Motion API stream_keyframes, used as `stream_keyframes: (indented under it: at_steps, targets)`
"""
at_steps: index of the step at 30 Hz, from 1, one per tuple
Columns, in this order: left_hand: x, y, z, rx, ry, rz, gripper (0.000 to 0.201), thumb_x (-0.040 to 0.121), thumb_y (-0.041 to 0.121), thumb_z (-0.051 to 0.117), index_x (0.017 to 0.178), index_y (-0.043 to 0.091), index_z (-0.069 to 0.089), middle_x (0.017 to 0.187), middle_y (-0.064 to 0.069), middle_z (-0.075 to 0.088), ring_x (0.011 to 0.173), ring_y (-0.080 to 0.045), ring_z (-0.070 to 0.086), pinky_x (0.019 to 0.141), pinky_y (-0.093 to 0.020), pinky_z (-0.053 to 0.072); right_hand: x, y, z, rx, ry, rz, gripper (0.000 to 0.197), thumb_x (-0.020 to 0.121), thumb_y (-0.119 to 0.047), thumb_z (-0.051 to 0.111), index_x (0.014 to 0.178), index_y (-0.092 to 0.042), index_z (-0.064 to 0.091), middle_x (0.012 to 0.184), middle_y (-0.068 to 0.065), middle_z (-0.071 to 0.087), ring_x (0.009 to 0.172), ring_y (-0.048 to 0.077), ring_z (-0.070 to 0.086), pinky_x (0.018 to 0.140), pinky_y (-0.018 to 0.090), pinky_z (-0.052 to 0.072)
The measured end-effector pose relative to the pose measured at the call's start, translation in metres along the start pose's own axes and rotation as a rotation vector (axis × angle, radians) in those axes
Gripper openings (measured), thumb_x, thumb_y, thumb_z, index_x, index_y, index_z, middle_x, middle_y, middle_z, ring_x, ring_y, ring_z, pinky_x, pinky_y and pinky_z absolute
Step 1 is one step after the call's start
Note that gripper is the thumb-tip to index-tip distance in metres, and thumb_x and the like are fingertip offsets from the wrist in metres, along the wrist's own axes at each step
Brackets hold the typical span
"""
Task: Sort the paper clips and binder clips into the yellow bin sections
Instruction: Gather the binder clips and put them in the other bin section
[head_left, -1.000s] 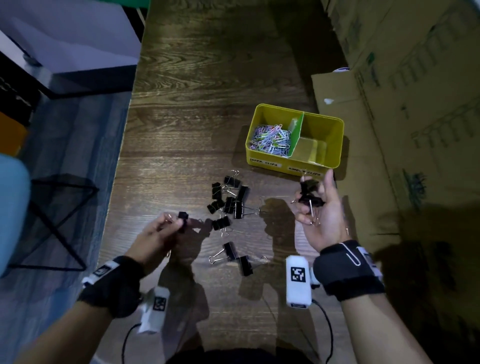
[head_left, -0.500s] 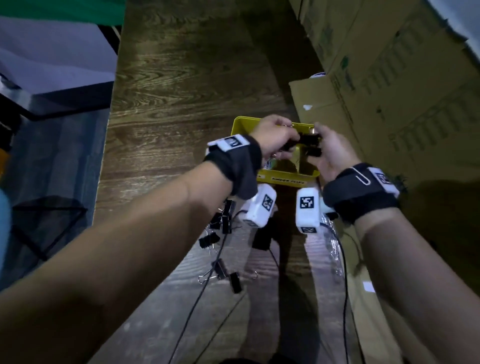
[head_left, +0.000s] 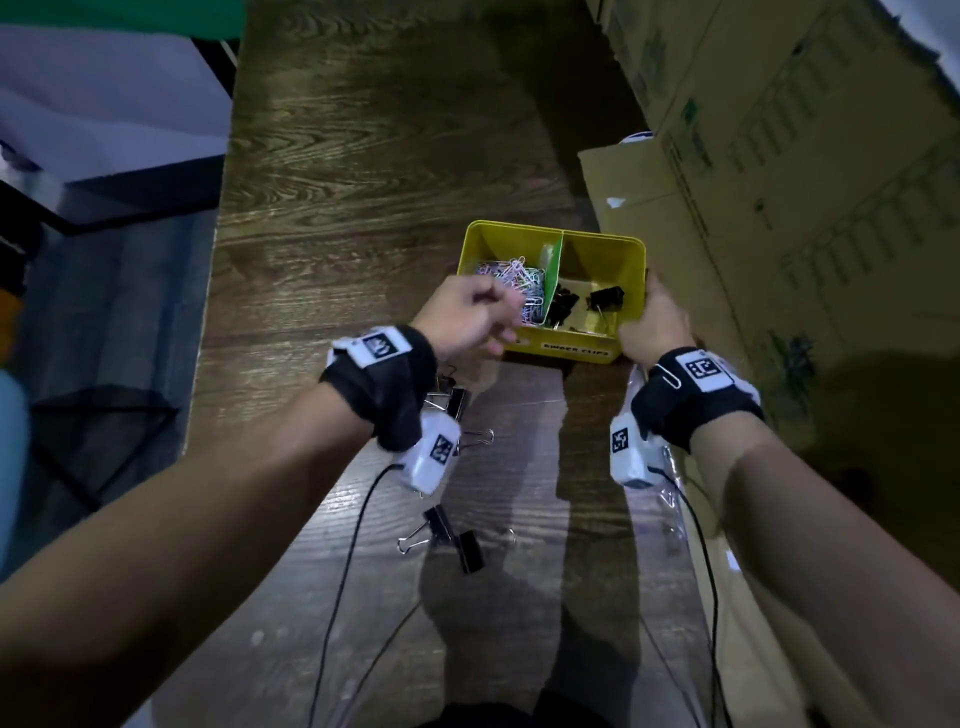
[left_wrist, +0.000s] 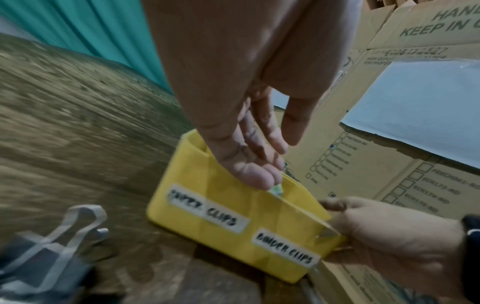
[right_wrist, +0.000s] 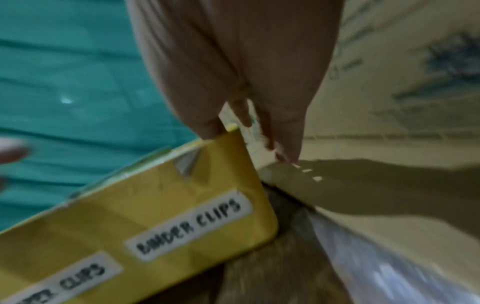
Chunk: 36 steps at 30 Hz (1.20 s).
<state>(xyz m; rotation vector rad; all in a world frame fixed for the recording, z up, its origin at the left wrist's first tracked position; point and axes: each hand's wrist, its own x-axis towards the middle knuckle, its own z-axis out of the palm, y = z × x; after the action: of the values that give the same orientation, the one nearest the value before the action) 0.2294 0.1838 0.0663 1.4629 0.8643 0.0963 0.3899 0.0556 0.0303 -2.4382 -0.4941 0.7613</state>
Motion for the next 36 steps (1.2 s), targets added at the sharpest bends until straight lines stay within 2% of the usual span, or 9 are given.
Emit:
stream_keyframes:
  at_steps: [4, 7, 10, 14, 22, 26, 29, 32, 36]
  targets:
    - [-0.023, -0.041, -0.04, 0.038, 0.135, 0.008, 0.01, 0.087, 0.0, 0.057, 0.084, 0.008, 0.061, 0.073, -0.007, 0.061, 0.056, -0.01, 0.057, 0.05, -0.024, 0.046, -0.018, 0.014, 0.012, 0.072, -0.045, 0.049, 0.052, 0.089, -0.011, 0.048, 0.138, -0.02, 0.035, 0.119, 0.014, 0.059, 0.11, 0.034, 0.055, 0.095, 0.041, 0.045]
    - [-0.022, -0.07, -0.073, 0.447, 0.38, 0.063, 0.021, 0.086, 0.003, 0.056, 0.098, 0.018, 0.063, 0.098, -0.004, 0.065, 0.083, -0.012, 0.06, 0.077, -0.025, 0.048, -0.038, 0.023, 0.019, 0.068, -0.066, 0.065, 0.051, 0.087, -0.011, 0.047, 0.136, -0.014, 0.031, 0.119, 0.016, 0.057, 0.108, 0.035, 0.056, 0.096, 0.045, 0.045]
    - [-0.01, -0.089, -0.087, 0.828, 0.213, 0.094, 0.05, 0.089, 0.028, 0.059, 0.136, 0.023, 0.043, 0.142, -0.009, 0.041, 0.127, -0.024, 0.043, 0.107, -0.041, 0.034, -0.058, 0.032, 0.027, 0.041, -0.076, 0.076, 0.053, 0.086, -0.006, 0.046, 0.135, -0.008, 0.026, 0.124, 0.018, 0.053, 0.112, 0.035, 0.054, 0.098, 0.047, 0.044]
    - [-0.002, -0.118, -0.063, 1.038, -0.089, 0.031, 0.069, 0.087, 0.051, 0.053, 0.145, 0.029, 0.023, 0.156, -0.009, 0.015, 0.141, -0.032, 0.017, 0.114, -0.049, 0.019, -0.078, 0.045, 0.038, 0.06, -0.062, 0.115, 0.056, 0.086, -0.002, 0.048, 0.136, -0.011, 0.026, 0.127, 0.014, 0.051, 0.114, 0.032, 0.052, 0.1, 0.046, 0.043]
    - [-0.069, -0.178, -0.027, 0.833, 0.042, 0.164, 0.057, 0.088, 0.03, 0.056, 0.14, 0.018, 0.037, 0.149, -0.017, 0.03, 0.141, -0.03, 0.022, 0.116, -0.045, 0.019, -0.103, 0.064, 0.041, 0.102, -0.12, 0.158, 0.068, 0.088, -0.001, 0.047, 0.146, -0.013, 0.015, 0.148, 0.014, 0.032, 0.134, 0.029, 0.036, 0.111, 0.049, 0.032]
    - [-0.095, -0.198, -0.022, 0.88, -0.035, 0.183, 0.066, 0.084, 0.05, 0.043, 0.143, 0.023, 0.032, 0.149, -0.014, 0.03, 0.141, -0.027, 0.022, 0.113, -0.051, 0.022, -0.122, 0.053, 0.039, 0.041, 0.065, 0.007, 0.075, 0.091, -0.01, 0.052, 0.15, -0.013, 0.005, 0.154, 0.017, 0.013, 0.138, 0.031, 0.026, 0.111, 0.04, 0.025]
    - [-0.108, -0.194, -0.026, 0.756, 0.002, 0.225, 0.057, 0.089, 0.046, 0.045, 0.141, 0.025, 0.035, 0.148, -0.006, 0.033, 0.137, -0.022, 0.03, 0.114, -0.033, 0.02, -0.147, 0.043, 0.049, 0.002, 0.374, -0.439, 0.056, 0.086, -0.012, 0.055, 0.138, -0.011, 0.035, 0.14, 0.014, 0.034, 0.128, 0.019, 0.034, 0.107, 0.032, 0.03]
    - [-0.106, -0.186, -0.035, 0.704, 0.156, 0.25, 0.051, 0.09, 0.038, 0.049, 0.138, 0.023, 0.039, 0.134, -0.005, 0.047, 0.123, -0.02, 0.046, 0.103, -0.024, 0.031, -0.164, 0.039, 0.075, -0.056, 0.05, -0.747, 0.031, 0.086, -0.014, 0.051, 0.116, -0.013, 0.057, 0.119, 0.003, 0.054, 0.108, 0.008, 0.047, 0.098, 0.034, 0.045]
    - [-0.087, -0.171, -0.036, 0.788, 0.163, 0.187, 0.048, 0.086, 0.035, 0.06, 0.131, 0.024, 0.046, 0.121, -0.009, 0.057, 0.109, -0.025, 0.055, 0.095, -0.034, 0.043, -0.155, 0.041, 0.124, -0.311, -0.36, -0.588, 0.049, 0.089, -0.032, 0.059, 0.134, -0.022, 0.045, 0.132, 0.0, 0.048, 0.121, 0.019, 0.046, 0.103, 0.036, 0.039]
